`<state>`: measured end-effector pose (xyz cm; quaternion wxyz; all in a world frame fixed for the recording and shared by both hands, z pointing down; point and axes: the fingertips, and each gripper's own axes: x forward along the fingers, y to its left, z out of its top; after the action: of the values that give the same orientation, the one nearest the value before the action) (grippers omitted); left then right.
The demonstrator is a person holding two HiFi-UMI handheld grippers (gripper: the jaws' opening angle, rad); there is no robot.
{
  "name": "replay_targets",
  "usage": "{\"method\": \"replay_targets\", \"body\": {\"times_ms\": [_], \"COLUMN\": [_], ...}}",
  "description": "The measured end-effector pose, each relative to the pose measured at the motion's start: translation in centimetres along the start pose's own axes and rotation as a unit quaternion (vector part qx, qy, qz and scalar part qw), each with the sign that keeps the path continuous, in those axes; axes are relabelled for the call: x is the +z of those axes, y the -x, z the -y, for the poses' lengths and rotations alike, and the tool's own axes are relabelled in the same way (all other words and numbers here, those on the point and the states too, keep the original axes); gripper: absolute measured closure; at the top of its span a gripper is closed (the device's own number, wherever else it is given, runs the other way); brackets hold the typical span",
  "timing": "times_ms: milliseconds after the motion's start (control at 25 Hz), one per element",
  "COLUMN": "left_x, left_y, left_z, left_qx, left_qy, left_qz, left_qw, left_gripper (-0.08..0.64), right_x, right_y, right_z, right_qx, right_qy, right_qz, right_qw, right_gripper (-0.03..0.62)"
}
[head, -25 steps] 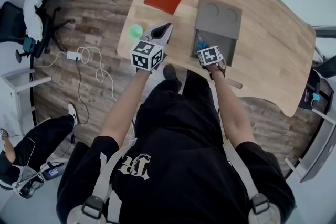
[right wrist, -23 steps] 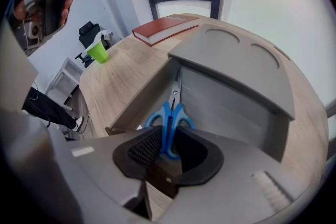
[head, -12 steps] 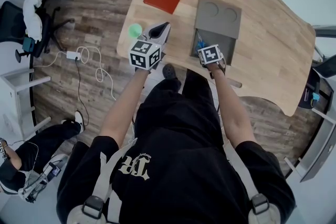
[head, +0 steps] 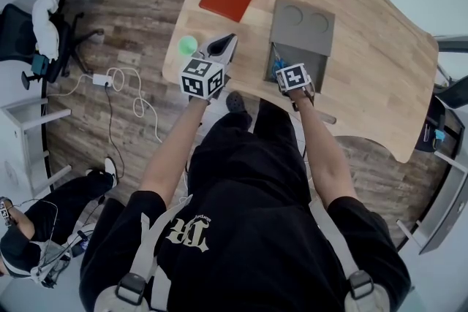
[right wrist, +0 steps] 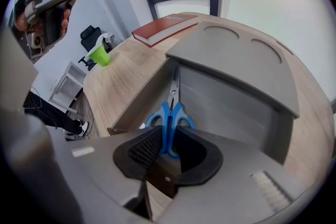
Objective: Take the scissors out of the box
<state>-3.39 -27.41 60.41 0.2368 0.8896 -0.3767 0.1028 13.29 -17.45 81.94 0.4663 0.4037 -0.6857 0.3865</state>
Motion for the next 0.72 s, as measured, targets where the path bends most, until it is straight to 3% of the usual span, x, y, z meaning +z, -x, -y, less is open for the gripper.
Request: {"method": "replay_targets", "body": {"times_ms": [720], "left_x": [0.9], "left_y": [0.2], "left_z": [1.6], "left_qx": [-0.024], "left_qy": [-0.008], "left_qz": [0.006], "left_qw": [0.9997], "left_gripper": [0.560], "right_x": [-1.1], "right_y": [4.6], "right_z": [-0.6], "right_qx": [0.031], "right_qy": [-0.016], "right_qz": [0.022], "right_qw": [0.999], "right_gripper": [0.508]}}
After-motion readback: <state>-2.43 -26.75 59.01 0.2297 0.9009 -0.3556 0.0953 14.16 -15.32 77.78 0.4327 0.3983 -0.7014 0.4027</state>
